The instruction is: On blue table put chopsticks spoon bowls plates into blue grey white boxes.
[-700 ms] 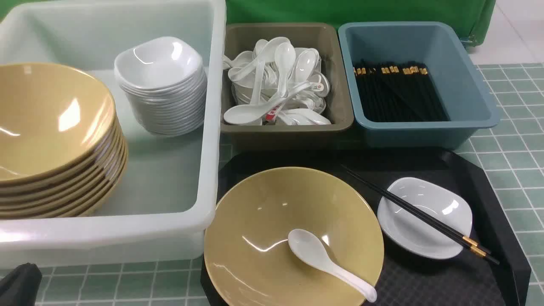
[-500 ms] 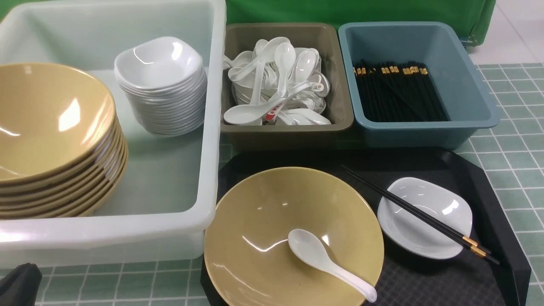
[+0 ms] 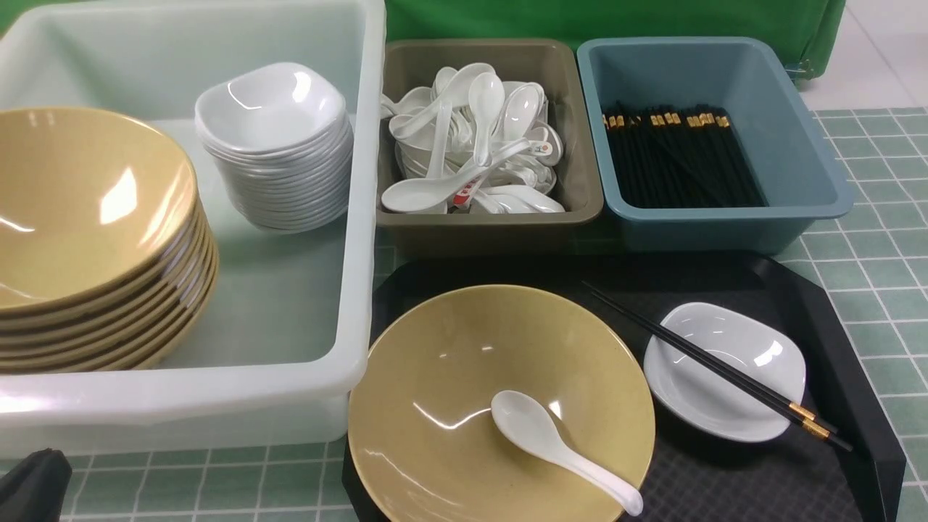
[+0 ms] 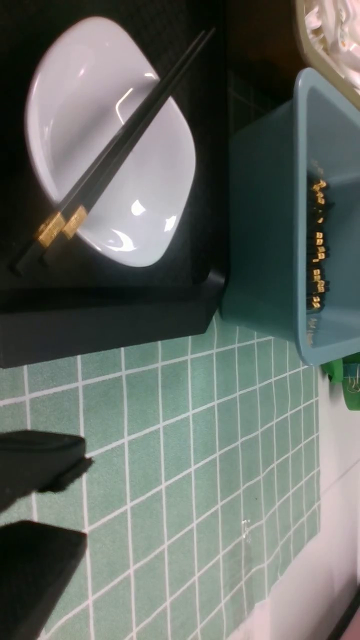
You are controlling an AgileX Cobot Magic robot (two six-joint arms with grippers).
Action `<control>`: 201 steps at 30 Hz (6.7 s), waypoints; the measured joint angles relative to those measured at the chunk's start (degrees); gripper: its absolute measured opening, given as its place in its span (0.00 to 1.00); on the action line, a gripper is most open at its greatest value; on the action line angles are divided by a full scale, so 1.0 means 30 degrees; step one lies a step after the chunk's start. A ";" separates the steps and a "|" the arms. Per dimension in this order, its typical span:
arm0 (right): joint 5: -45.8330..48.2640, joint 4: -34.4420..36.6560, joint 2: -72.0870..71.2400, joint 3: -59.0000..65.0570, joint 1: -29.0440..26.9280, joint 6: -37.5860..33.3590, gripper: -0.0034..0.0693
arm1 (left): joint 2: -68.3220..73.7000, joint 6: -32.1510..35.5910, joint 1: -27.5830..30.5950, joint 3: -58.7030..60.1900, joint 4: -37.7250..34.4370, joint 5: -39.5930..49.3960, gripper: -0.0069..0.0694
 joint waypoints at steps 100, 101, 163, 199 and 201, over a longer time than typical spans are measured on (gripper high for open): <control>1.4638 0.5372 2.6371 -2.1157 0.7241 -1.2317 0.19 | 2.4598 0.8056 -1.2980 -2.3098 -0.4574 1.4579 0.07; 1.4391 0.5287 2.7294 -2.1486 0.7260 -1.2317 0.25 | 2.5017 0.8169 -1.3174 -2.3260 -0.4574 1.4538 0.07; 0.6211 0.3653 4.0050 -3.4435 0.3793 -0.2281 0.58 | 3.3265 0.9452 -1.0391 -3.3699 -0.3420 1.1547 0.07; 1.7247 0.4034 3.6283 -2.9001 1.6287 -0.6474 0.84 | 1.7723 0.7708 -1.0300 -1.7102 -0.4003 1.2018 0.07; 1.7219 0.4008 3.7006 -2.9001 1.6287 -0.6221 0.84 | 1.7723 0.7708 -1.0300 -1.7102 -0.4003 1.1999 0.07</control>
